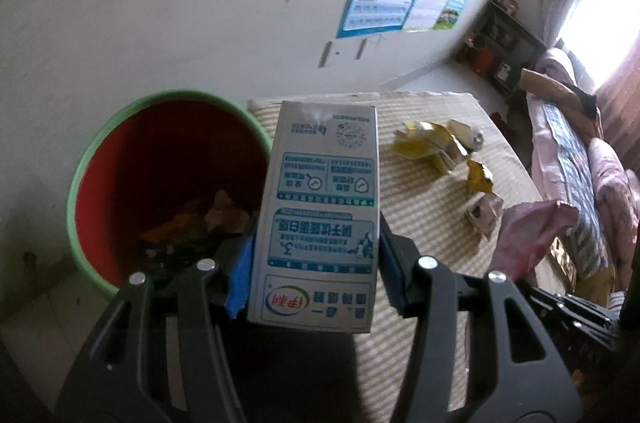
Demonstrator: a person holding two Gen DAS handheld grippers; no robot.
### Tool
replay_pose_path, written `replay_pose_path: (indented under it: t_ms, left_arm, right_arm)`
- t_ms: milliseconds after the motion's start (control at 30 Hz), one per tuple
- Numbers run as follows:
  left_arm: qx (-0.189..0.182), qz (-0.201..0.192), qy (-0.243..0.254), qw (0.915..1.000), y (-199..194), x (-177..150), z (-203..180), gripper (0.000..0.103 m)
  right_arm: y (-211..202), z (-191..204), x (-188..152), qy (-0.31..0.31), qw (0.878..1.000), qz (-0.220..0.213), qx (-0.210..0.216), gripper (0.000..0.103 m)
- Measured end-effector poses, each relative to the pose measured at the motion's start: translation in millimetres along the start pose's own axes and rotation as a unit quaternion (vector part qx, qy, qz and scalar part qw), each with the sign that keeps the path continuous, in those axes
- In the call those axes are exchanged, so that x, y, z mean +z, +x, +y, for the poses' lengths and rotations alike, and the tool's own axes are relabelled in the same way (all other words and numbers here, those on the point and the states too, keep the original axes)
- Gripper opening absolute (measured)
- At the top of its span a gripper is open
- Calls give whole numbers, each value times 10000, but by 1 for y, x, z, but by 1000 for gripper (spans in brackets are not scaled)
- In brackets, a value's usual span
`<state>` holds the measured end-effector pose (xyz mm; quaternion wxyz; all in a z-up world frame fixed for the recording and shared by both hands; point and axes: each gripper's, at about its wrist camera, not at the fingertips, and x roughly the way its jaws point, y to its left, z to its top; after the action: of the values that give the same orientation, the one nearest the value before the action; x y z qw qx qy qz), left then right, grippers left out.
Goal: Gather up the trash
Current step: 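Lift the milk carton and pink wrapper toward the green bucket, then open both grippers over the bucket to drop carton and pink wrapper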
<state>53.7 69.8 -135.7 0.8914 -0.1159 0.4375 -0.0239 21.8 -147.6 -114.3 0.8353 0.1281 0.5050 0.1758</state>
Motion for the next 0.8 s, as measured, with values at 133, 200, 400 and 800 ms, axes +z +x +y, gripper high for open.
replay_pose_path:
  t_ms: [133,200,400,800]
  left_arm:
    - [88,-1,-263,9996,-1,0,26,51]
    - [122,-2,-362,9993,0,1,35,51]
    - [297,-71,-616,9976,-1,5,67,51]
    - [595,34,-888,9943,4,3,114,51]
  right_arm:
    - [12,13,-1,-83,9998,162,49,5]
    - [16,19,0,-131,9996,217,76,5]
    - [32,43,10,-353,9987,321,171,5]
    - [68,79,42,-704,9961,403,353,6]
